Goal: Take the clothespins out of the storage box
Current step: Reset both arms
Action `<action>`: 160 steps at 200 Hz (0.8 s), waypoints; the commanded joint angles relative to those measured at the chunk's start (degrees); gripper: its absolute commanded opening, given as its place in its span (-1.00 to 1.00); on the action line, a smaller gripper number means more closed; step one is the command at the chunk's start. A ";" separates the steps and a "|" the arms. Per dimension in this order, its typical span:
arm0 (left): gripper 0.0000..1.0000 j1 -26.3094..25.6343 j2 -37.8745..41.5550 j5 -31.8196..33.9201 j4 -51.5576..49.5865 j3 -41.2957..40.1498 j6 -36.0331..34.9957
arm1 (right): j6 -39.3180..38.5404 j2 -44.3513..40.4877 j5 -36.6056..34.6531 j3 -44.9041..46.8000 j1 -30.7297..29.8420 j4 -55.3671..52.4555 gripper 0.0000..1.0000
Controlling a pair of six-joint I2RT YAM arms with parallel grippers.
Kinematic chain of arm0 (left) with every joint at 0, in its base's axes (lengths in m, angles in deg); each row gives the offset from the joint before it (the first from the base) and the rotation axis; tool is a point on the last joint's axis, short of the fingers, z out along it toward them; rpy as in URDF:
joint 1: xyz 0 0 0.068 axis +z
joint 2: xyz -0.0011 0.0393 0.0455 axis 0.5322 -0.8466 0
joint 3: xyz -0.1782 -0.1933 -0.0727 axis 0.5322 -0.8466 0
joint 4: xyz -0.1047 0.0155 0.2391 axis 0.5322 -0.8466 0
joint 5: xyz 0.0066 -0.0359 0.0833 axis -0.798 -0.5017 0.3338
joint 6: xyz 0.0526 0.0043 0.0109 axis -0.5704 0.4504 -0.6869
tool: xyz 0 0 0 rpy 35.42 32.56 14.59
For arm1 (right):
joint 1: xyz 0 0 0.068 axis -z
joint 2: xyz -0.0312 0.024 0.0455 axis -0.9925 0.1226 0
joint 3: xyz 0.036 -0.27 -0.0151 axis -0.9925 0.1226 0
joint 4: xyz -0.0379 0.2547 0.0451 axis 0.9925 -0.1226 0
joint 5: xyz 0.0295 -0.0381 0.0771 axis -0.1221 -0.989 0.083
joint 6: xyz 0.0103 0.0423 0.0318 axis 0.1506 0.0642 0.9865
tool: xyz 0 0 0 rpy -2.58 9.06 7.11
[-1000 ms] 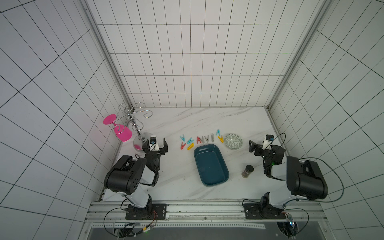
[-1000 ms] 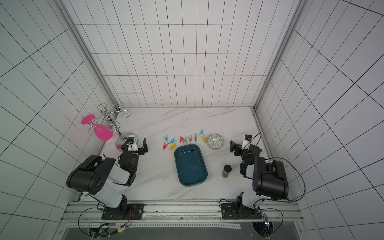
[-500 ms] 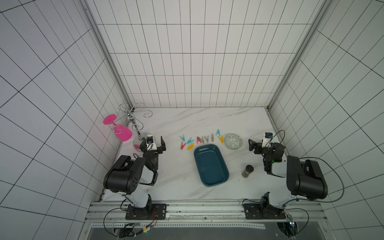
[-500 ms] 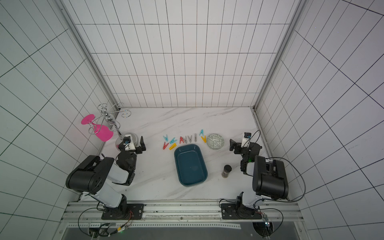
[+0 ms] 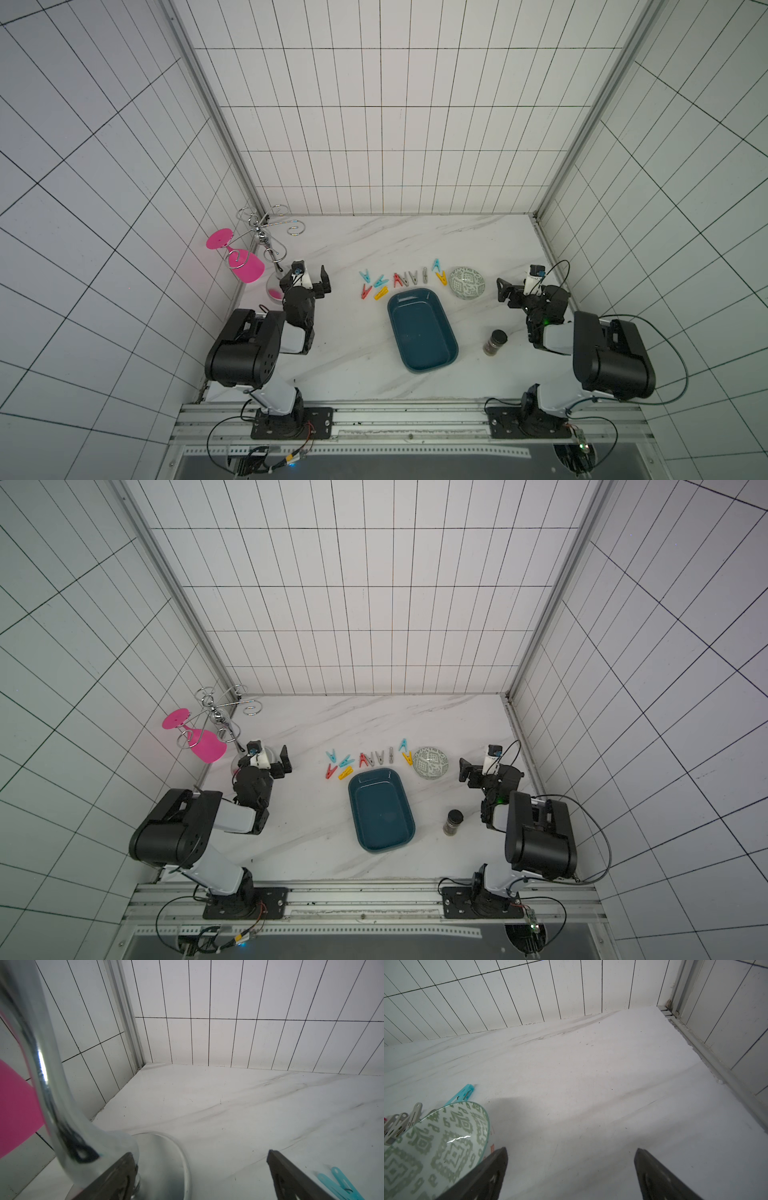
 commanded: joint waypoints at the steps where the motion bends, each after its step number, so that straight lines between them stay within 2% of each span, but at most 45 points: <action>1: 0.98 1.65 2.27 -1.25 -11.35 3.27 2.56 | -0.66 -0.77 0.51 -1.15 -0.32 0.13 0.97; 27: 0.98 1.79 3.19 -1.16 -14.75 4.17 3.00 | -0.66 -0.77 0.52 -1.15 -0.33 0.13 0.97; 119: 0.98 2.43 3.07 -1.43 -15.84 4.78 3.66 | -0.84 -0.60 0.17 -2.25 -0.49 -1.79 0.97; 160: 0.98 2.65 2.86 -2.11 -16.31 5.19 3.88 | -1.58 -0.77 -2.67 -3.47 -1.95 -4.53 0.97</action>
